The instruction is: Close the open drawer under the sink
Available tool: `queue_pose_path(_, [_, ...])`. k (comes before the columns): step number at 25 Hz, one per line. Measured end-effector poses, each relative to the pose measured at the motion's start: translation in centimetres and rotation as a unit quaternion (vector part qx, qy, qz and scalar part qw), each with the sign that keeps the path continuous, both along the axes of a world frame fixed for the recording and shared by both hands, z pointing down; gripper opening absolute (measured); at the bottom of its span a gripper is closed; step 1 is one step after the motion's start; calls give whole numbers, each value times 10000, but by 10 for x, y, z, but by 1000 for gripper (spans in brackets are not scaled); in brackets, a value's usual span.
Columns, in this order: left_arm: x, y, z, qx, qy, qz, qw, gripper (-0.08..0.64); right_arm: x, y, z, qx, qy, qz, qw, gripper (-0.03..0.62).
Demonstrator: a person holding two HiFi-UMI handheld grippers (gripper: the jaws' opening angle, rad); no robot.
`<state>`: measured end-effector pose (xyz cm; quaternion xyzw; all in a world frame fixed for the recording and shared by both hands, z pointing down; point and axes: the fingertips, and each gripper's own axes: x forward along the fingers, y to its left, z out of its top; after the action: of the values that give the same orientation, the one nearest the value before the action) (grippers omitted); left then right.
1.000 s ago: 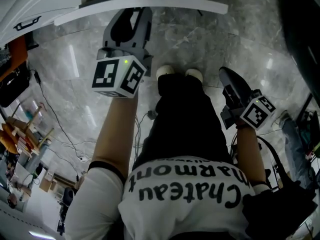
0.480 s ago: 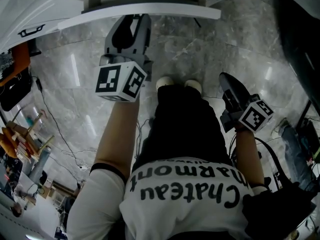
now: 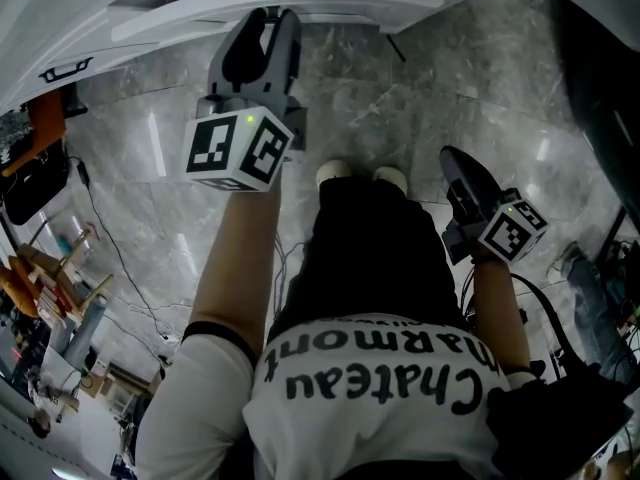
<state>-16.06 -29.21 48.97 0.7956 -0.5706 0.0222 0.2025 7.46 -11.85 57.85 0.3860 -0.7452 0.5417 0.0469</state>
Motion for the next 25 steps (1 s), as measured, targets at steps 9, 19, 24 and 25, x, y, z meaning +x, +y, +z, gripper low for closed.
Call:
queue_pose_path(9, [0, -12, -2, 187, 29, -72, 9998, 149, 4, -11, 9, 57, -8, 43, 10000, 12])
queue_pose_path(19, [0, -23, -2, 225, 152, -97, 9996, 149, 7, -12, 18, 9, 2, 65, 10000, 12])
queue_pose_path(24, [1, -26, -2, 208, 215, -113, 9995, 149, 12, -11, 18, -21, 12, 79, 10000, 12])
queue_pose_path(25, [1, -27, -2, 191, 231, -114, 9995, 149, 13, -10, 18, -38, 23, 79, 10000, 12])
